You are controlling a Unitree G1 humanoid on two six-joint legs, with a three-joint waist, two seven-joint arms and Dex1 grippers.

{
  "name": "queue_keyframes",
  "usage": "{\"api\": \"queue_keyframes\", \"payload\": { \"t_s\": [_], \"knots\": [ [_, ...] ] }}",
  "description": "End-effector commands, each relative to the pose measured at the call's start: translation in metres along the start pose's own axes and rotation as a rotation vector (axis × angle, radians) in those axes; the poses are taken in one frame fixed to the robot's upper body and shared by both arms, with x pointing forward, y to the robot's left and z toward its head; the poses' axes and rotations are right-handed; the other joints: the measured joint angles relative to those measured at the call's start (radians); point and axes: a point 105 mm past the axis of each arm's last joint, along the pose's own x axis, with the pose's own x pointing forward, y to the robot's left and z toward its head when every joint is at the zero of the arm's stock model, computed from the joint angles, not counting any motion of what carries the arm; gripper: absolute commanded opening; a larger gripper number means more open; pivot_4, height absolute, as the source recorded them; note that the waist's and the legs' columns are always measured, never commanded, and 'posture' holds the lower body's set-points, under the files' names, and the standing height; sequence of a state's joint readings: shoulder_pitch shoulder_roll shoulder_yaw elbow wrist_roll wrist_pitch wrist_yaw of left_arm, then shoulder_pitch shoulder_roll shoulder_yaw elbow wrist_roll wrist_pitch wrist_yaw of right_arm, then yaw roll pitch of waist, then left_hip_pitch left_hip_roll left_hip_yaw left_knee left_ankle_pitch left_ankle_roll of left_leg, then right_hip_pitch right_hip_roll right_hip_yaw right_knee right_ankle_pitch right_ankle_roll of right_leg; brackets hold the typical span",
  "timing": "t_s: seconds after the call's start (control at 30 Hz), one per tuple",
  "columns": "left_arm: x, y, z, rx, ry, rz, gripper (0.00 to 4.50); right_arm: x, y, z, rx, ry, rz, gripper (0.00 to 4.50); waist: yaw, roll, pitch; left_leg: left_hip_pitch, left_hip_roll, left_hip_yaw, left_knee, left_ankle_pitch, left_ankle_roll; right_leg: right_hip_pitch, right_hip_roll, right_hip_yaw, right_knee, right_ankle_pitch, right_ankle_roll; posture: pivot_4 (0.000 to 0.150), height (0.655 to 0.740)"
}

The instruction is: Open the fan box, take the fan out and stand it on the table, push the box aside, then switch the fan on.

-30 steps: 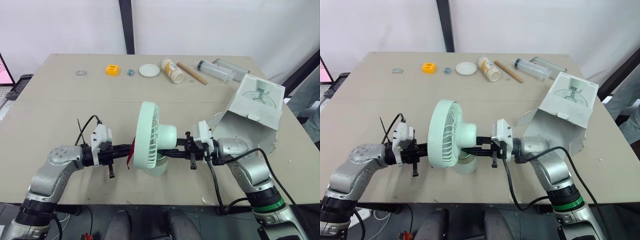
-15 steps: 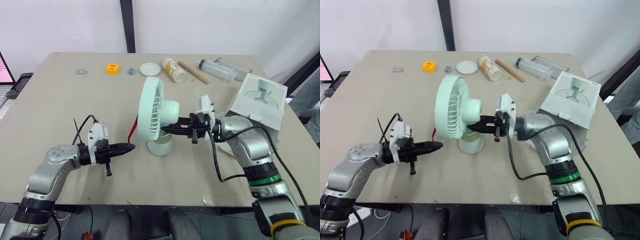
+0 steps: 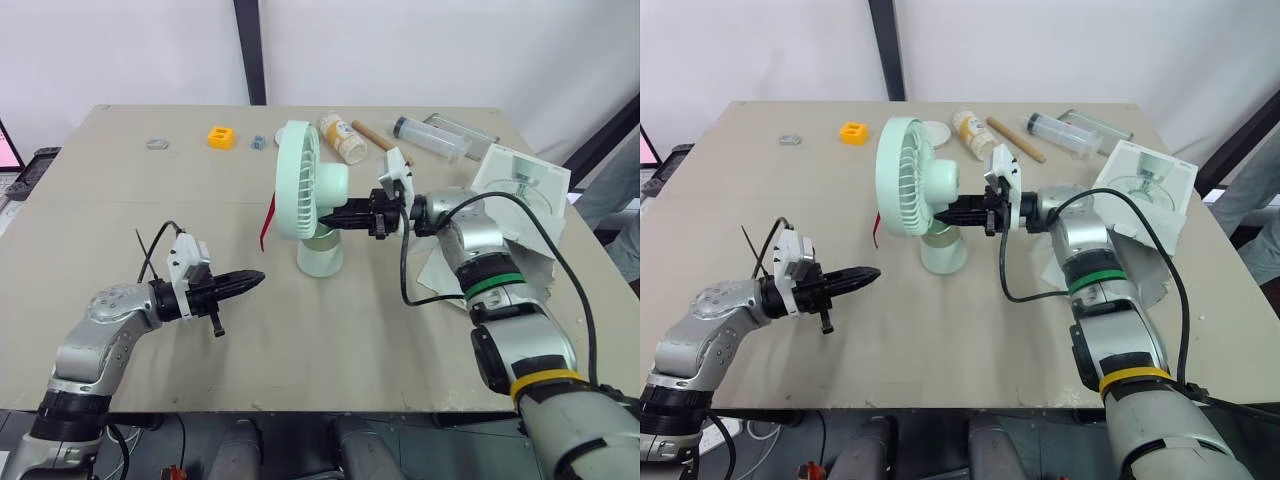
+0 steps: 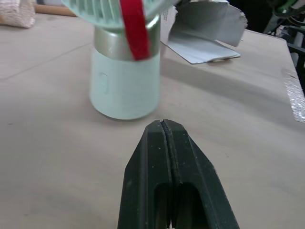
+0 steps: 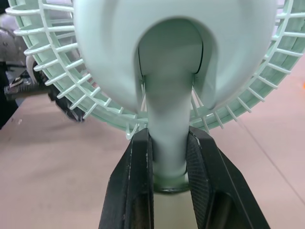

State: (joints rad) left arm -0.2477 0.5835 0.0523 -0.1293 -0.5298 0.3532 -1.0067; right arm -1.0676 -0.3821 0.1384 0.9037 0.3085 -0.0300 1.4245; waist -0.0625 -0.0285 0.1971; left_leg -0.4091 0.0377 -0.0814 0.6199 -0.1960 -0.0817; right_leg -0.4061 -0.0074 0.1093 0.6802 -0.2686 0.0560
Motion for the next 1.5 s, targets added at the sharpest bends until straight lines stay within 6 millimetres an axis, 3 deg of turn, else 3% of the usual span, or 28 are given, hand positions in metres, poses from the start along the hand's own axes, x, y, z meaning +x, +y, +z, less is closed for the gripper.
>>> {"api": "queue_keyframes", "payload": {
  "t_s": [0.03,0.4,0.47,0.6,0.7,0.83,1.0,1.03,1.17,1.2,1.23,1.37,1.4,1.47,1.5],
  "knots": [
    [-0.003,0.003,0.018,0.052,-0.074,0.046,0.04,-0.001,-0.005,0.017,-0.071,-0.043,0.004,0.38,-0.002,0.0,0.0,0.0,0.0,0.0,0.0,0.0,0.0,0.0,0.0,0.0,0.0,0.0,0.0,0.15,0.74],
    [-0.003,0.005,0.022,0.058,-0.084,0.062,0.04,-0.004,-0.007,0.007,-0.051,-0.014,0.002,0.38,-0.015,0.0,0.0,0.001,0.0,0.0,0.0,0.0,0.0,0.001,0.0,0.0,0.001,0.0,0.0,0.15,0.74],
    [-0.002,0.005,0.022,0.061,-0.085,0.061,0.0,-0.005,-0.007,0.006,-0.049,-0.003,0.002,1.41,-0.015,0.0,0.0,0.001,0.0,0.0,0.0,0.0,0.0,0.001,0.0,0.0,0.001,0.0,0.0,0.15,0.74],
    [-0.001,0.006,0.022,0.065,-0.084,0.06,0.0,-0.007,-0.009,0.006,-0.074,0.016,-0.01,2.96,-0.015,0.0,0.0,0.001,0.0,0.0,0.0,0.0,0.0,0.001,0.0,0.0,0.001,0.0,0.0,0.15,0.74],
    [-0.002,0.007,0.021,0.069,-0.08,0.066,0.0,-0.015,-0.01,0.008,-0.094,0.02,-0.036,4.36,-0.014,0.0,0.0,0.001,0.0,0.0,0.0,0.0,0.0,0.001,0.0,0.0,0.001,0.0,0.0,0.15,0.74],
    [-0.002,0.011,0.018,0.048,-0.076,0.092,0.0,-0.026,-0.01,0.009,-0.105,0.009,-0.093,4.45,-0.014,0.0,0.0,0.001,0.0,0.0,0.0,0.0,0.0,0.001,0.0,0.0,0.001,0.0,0.0,0.15,0.74],
    [-0.004,0.016,0.015,0.029,-0.066,0.143,0.0,-0.048,0.004,-0.006,-0.103,0.055,-0.261,4.45,-0.012,0.0,0.0,0.0,0.0,-0.001,0.0,0.0,0.0,0.001,0.0,0.0,0.001,0.0,0.0,0.15,0.74],
    [-0.004,0.017,0.013,0.025,-0.063,0.159,0.43,-0.051,0.011,-0.008,-0.094,0.055,-0.293,4.5,-0.013,0.0,0.0,0.001,-0.001,-0.001,0.0,0.0,0.0,0.001,0.0,0.0,0.001,0.0,0.0,0.15,0.74],
    [-0.001,0.016,0.005,-0.001,-0.059,0.207,1.24,-0.054,0.046,-0.025,-0.038,0.043,-0.421,4.5,-0.013,0.0,0.0,0.001,-0.001,-0.001,0.0,0.0,0.0,0.001,0.0,0.0,0.002,0.0,0.0,0.15,0.74],
    [0.0,0.015,0.003,-0.003,-0.056,0.215,1.87,-0.053,0.055,-0.029,-0.024,0.035,-0.436,4.5,-0.015,0.0,0.0,0.001,0.0,-0.001,0.0,0.0,0.0,0.001,0.0,0.0,0.002,0.0,0.001,0.15,0.74],
    [0.001,0.015,0.0,-0.015,-0.049,0.235,2.14,-0.052,0.062,-0.037,-0.016,0.041,-0.469,4.5,-0.014,0.001,0.0,0.001,-0.001,-0.001,0.0,0.0,-0.001,0.0,0.0,0.001,0.001,0.0,0.001,0.15,0.74],
    [0.005,0.014,-0.014,-0.029,-0.01,0.292,3.45,-0.049,0.077,-0.054,0.013,0.032,-0.575,4.5,-0.014,0.0,-0.001,0.001,-0.001,0.0,0.001,0.001,-0.001,0.001,0.0,0.001,0.001,-0.001,0.004,0.15,0.74],
    [0.006,0.013,-0.017,-0.021,0.003,0.307,3.6,-0.048,0.08,-0.056,0.023,0.024,-0.602,4.5,-0.014,0.0,-0.001,0.002,-0.001,0.0,0.001,0.001,-0.001,0.002,0.0,0.002,0.001,-0.002,0.006,0.15,0.74],
    [0.007,0.012,-0.026,-0.007,0.031,0.335,4.47,-0.047,0.084,-0.062,0.041,0.0,-0.659,4.5,-0.014,0.0,-0.001,0.003,0.0,0.0,0.001,0.001,-0.001,0.002,0.0,0.002,0.001,-0.002,0.007,0.15,0.74],
    [0.007,0.012,-0.028,-0.004,0.036,0.342,4.49,-0.047,0.085,-0.062,0.044,-0.006,-0.673,4.5,-0.014,0.0,-0.001,0.003,0.0,0.0,0.001,0.001,-0.001,0.002,0.0,0.002,0.001,-0.002,0.008,0.15,0.74]
  ]
}}
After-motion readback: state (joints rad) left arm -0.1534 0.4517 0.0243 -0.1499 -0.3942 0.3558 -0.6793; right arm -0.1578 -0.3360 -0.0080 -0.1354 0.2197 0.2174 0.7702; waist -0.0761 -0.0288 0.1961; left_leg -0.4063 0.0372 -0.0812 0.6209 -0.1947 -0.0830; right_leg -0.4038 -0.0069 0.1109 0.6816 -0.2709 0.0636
